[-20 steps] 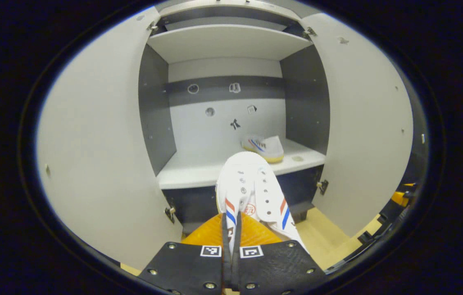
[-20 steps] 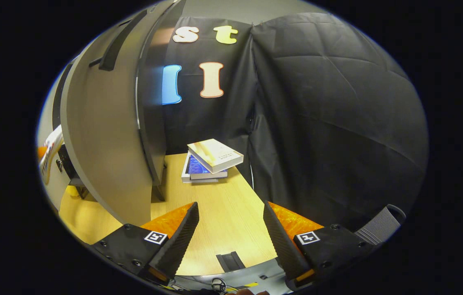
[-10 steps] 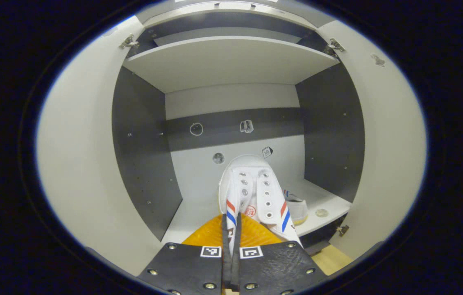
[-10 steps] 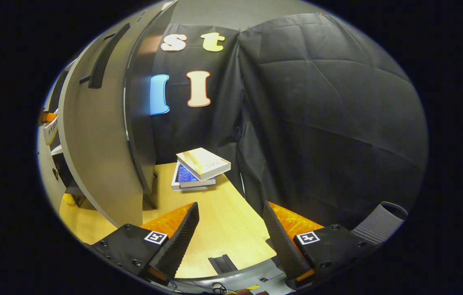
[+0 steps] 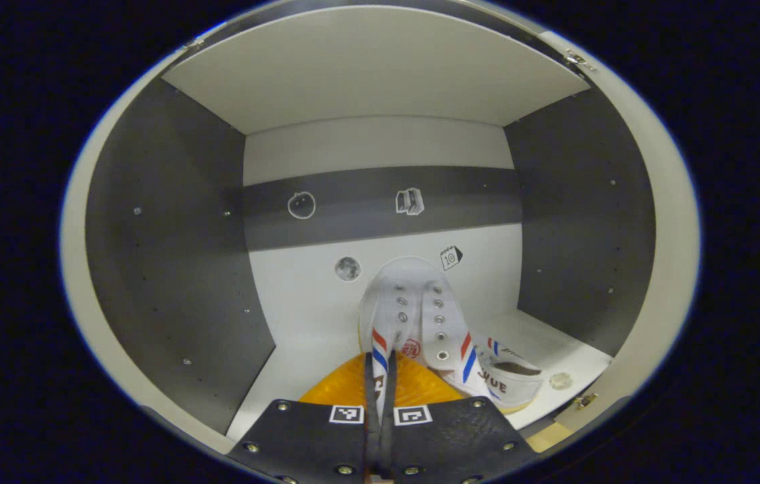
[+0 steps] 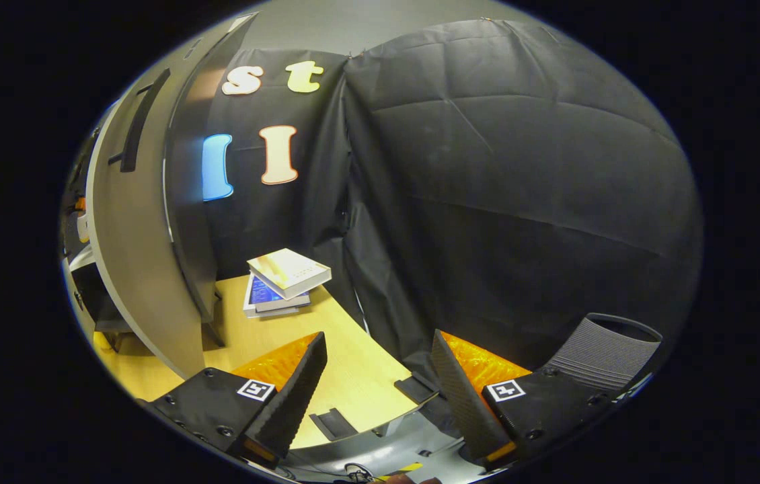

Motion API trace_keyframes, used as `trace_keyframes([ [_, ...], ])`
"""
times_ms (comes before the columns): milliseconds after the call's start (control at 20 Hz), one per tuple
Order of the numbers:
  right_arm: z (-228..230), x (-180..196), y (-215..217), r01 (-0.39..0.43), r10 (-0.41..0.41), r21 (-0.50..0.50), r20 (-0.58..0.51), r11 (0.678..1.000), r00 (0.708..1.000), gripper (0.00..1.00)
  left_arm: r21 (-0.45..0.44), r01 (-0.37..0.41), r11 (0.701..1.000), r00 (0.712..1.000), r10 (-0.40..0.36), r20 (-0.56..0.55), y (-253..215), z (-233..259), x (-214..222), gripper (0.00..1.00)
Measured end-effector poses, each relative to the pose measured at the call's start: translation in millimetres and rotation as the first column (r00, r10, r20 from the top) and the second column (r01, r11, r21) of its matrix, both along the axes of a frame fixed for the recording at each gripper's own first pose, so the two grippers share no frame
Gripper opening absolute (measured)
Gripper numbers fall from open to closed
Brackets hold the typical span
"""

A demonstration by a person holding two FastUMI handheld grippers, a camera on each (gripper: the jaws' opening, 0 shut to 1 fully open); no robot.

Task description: Grab one shoe with the right hand and put it into the shoe cabinet, grab the other shoe with the left hand and put it into the shoe cabinet; then close the right door with the right hand and the left door with the left hand.

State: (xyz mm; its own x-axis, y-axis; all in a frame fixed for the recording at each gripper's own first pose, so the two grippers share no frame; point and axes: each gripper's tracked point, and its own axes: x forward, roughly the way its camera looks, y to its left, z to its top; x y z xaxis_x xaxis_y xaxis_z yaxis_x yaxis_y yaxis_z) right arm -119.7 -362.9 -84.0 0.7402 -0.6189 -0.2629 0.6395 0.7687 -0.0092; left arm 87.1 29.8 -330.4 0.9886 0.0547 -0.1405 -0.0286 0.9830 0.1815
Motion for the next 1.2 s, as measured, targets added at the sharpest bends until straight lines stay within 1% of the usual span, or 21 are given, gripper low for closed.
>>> trace_keyframes([
  [250, -7, -9, -6, 0.047, -0.047, 0.004, 0.001, 0.999, 0.999, 0.97, 0.029, -0.015, 0.999, 0.996, 0.018, -0.085, 0, -6, 3, 0.01],
  [350, -8, -8, -2, 0.044, -0.044, 0.01, 0.002, 0.999, 0.999, 0.98, 0.034, -0.026, 0.999, 0.994, 0.03, -0.103, 0, -13, 4, 0.01],
  [500, -5, -3, 0, 0.025, -0.025, -0.006, 0.009, 1.0, 1.0, 0.98, 0.045, -0.051, 0.998, 0.991, 0.057, -0.123, 3, -23, 6, 0.01],
  [550, -2, 0, 2, 0.016, -0.016, -0.007, 0.014, 1.0, 1.0, 0.98, 0.038, -0.034, 0.999, 0.991, 0.038, -0.129, 0, -24, 1, 0.03],
  [600, -1, 4, 4, 0.004, -0.004, -0.005, 0.019, 1.0, 1.0, 0.98, 0.056, -0.02, 0.998, 0.996, 0.025, -0.091, -3, -11, -4, 0.22],
  [700, 5, 12, 6, -0.018, 0.018, -0.002, 0.032, 1.0, 0.999, 0.98, 0.15, -0.019, 0.988, 1.0, 0.019, 0.002, -1, 14, -8, 0.6],
  [750, 9, 16, 7, -0.03, 0.03, -0.001, 0.039, 1.0, 0.999, 0.98, 0.191, -0.014, 0.981, 0.999, 0.007, 0.035, -8, 26, -19, 0.79],
  [800, 14, 21, 8, -0.047, 0.047, -0.002, 0.047, 0.999, 0.998, 0.98, 0.213, -0.002, 0.977, 0.998, -0.01, 0.055, -16, 36, -36, 0.98],
  [850, 20, 27, 8, -0.064, 0.064, -0.007, 0.054, 0.998, 0.996, 0.98, 0.218, 0.012, 0.976, 0.997, -0.027, 0.066, -23, 38, -46, 1.0],
  [950, 38, 39, 9, -0.098, 0.1, -0.031, 0.07, 0.995, 0.993, 0.98, 0.181, 0.053, 0.982, 0.995, -0.068, 0.079, -42, 40, -77, 0.97],
  [1000, 49, 45, 9, -0.113, 0.117, -0.046, 0.082, 0.993, 0.99, 0.97, 0.162, 0.062, 0.985, 0.993, -0.077, 0.089, -48, 43, -96, 0.98],
  [1100, 77, 61, 11, -0.148, 0.157, -0.084, 0.118, 0.985, 0.981, 0.97, 0.141, 0.05, 0.989, 0.99, -0.067, 0.121, -51, 50, -129, 1.0],
  [1200, 106, 79, 16, -0.185, 0.202, -0.121, 0.154, 0.975, 0.967, 0.98, 0.125, 0.037, 0.991, 0.986, -0.056, 0.157, -54, 59, -165, 1.0],
])
